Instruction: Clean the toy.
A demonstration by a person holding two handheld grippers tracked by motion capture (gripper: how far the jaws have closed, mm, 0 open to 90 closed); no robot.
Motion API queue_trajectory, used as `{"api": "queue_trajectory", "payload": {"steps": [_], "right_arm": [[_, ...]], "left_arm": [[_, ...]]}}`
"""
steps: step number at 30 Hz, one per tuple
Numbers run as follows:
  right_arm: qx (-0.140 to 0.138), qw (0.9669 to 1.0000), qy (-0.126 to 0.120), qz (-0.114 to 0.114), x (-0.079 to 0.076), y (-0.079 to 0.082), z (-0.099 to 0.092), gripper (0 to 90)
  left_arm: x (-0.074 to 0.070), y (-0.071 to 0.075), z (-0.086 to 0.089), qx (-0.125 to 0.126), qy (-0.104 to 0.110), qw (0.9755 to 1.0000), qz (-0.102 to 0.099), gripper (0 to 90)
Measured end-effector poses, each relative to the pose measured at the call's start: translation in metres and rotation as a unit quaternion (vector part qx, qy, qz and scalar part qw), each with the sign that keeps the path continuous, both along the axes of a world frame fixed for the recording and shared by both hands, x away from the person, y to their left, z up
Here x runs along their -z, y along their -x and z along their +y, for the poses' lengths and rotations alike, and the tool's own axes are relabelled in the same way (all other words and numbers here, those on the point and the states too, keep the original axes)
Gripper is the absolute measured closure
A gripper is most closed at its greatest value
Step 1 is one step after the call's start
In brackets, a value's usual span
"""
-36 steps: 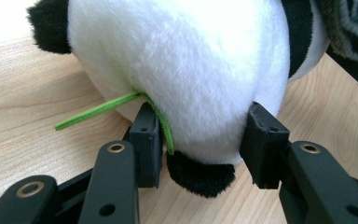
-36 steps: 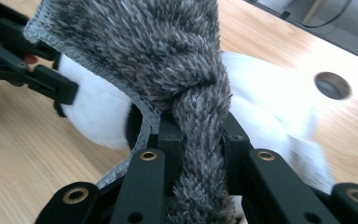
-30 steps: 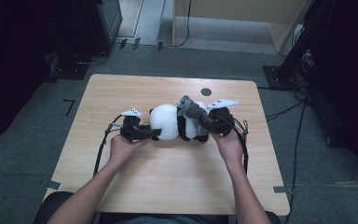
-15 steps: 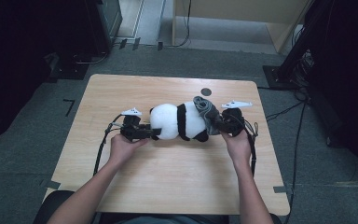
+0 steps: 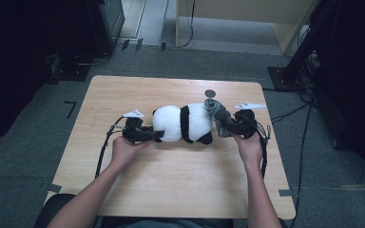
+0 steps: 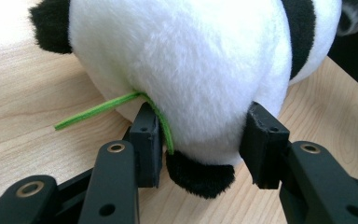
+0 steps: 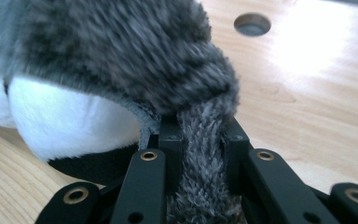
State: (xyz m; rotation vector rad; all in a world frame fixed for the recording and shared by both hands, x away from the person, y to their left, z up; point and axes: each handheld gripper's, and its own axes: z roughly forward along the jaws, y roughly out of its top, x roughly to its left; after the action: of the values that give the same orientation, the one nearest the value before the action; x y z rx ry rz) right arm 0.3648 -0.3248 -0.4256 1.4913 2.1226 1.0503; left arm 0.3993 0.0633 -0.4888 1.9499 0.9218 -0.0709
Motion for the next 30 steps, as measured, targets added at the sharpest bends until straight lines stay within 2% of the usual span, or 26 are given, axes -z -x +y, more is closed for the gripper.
{"api": "queue_trajectory", "payload": {"steps": [7,12,15,21,26,30], "right_arm": [[-0.017,0.9992,0.001,-0.036,-0.027,0.014,0.009,76.5],[-0.055,0.9966,0.011,-0.06,-0.043,0.025,0.032,76.5],[-0.082,0.9945,0.007,-0.065,-0.047,0.03,0.05,76.4],[-0.136,0.989,0.018,-0.055,-0.037,0.033,0.09,76.4],[-0.177,0.9835,0.018,-0.034,-0.019,0.033,0.12,76.4],[-0.195,0.9803,0.028,-0.022,-0.003,0.033,0.139,76.3]], "left_arm": [[-0.001,0.001,0.0,0.002,-0.004,1.0,-0.002,53.9],[-0.001,0.001,-0.001,0.001,-0.004,1.0,-0.001,54.0],[-0.002,0.0,-0.001,0.001,-0.005,1.0,-0.001,54.0],[-0.002,0.0,-0.001,0.001,-0.005,1.0,-0.001,54.1],[-0.003,0.001,-0.001,0.0,-0.004,1.0,0.002,54.1],[-0.004,0.001,-0.002,-0.001,-0.004,1.0,0.004,54.3]]}}
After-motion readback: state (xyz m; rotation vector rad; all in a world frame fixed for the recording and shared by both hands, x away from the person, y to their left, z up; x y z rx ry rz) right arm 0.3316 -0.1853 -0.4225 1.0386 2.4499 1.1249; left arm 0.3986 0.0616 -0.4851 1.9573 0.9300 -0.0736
